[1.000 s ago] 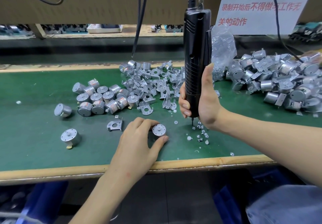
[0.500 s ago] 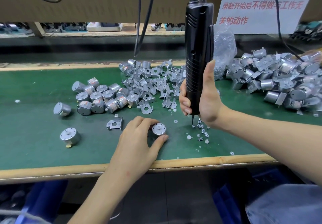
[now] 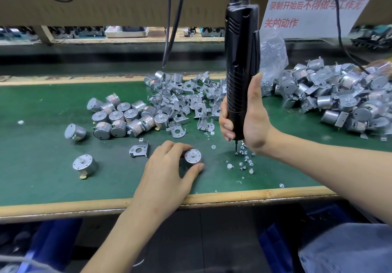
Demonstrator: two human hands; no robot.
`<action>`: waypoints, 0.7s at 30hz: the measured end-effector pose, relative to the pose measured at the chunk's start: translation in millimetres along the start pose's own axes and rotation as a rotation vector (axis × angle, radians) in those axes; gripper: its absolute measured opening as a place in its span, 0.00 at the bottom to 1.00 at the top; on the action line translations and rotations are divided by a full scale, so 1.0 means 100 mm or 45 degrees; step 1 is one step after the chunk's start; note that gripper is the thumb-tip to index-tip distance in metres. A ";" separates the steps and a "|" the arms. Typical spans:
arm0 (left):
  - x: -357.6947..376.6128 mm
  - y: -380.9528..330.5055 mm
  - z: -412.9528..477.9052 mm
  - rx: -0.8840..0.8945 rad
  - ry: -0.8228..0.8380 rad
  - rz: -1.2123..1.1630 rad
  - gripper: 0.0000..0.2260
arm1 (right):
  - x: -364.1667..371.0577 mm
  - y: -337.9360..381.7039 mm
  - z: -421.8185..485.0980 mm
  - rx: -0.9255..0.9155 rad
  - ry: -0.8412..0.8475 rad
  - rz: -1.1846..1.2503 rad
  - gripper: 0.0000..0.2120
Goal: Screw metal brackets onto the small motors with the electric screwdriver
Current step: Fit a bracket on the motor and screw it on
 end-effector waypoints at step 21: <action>0.00 0.00 0.00 -0.012 0.005 0.000 0.15 | 0.03 -0.06 -0.03 0.012 0.017 -0.003 0.47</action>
Point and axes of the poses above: each hand's wrist, its own z-axis towards the middle knuckle, its own x-axis out of the palm, y = z × x, the point moved 8 cm from there along z, towards the middle knuckle, and after that the axes turned 14 degrees about x, right-handed, at the moved point
